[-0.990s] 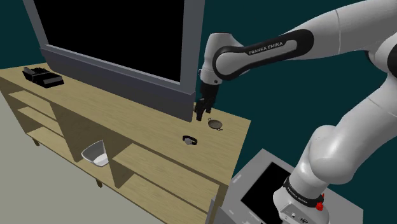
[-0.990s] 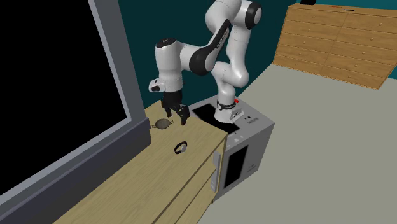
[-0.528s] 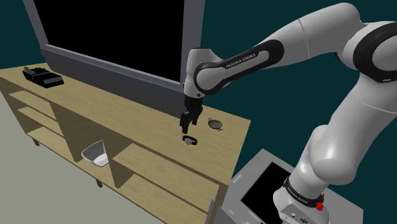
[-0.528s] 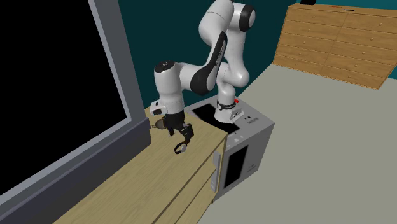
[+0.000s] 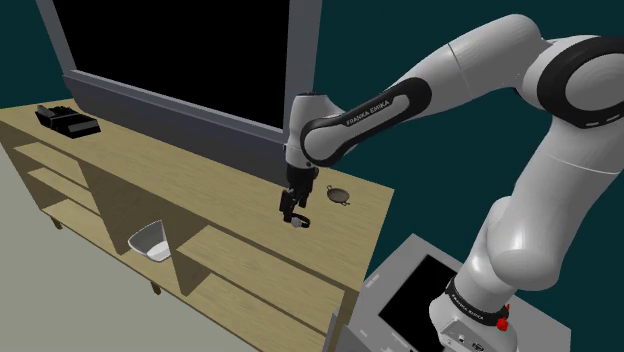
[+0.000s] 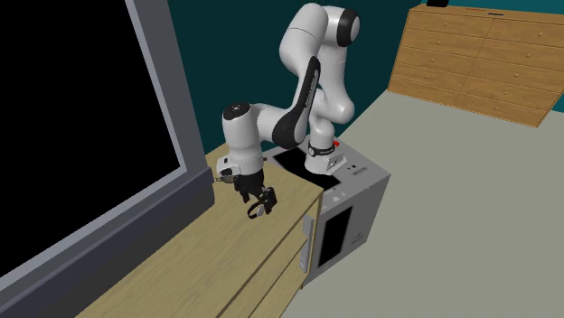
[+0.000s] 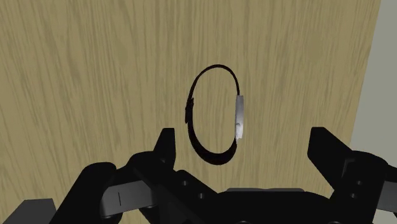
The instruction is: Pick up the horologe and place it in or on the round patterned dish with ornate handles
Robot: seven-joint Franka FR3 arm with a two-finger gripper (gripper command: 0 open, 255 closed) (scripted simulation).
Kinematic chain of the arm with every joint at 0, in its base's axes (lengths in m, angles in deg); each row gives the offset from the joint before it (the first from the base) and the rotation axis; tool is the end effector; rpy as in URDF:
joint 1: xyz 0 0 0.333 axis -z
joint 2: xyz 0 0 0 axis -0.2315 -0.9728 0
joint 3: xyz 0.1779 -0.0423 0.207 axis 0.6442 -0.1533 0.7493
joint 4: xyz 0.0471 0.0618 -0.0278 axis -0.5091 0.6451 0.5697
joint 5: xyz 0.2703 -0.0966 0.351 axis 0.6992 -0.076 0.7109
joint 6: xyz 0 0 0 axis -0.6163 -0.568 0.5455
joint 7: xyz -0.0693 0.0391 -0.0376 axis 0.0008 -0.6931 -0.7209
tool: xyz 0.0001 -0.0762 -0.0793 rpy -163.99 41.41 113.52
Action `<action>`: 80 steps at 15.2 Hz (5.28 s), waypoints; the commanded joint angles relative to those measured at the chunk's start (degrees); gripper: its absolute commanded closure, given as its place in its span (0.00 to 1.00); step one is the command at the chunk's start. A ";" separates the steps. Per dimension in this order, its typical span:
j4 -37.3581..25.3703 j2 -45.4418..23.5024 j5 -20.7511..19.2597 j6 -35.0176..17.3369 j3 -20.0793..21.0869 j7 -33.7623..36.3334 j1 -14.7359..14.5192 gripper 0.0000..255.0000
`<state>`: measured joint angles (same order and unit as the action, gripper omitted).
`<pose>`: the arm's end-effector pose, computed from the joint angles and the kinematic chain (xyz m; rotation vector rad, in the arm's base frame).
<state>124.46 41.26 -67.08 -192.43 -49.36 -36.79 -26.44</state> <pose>0.5162 0.2240 0.2710 -2.9918 -0.5318 0.0492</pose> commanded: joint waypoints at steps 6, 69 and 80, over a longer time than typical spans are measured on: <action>0.12 -0.22 -0.01 -0.38 0.02 0.03 -0.03 0.00; -0.68 9.26 -1.81 11.89 -10.97 -18.34 9.52 1.00; 0.91 8.14 -1.62 9.20 -10.95 -18.64 9.48 1.00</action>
<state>125.37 49.41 -68.70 -183.22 -60.32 -55.43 -16.96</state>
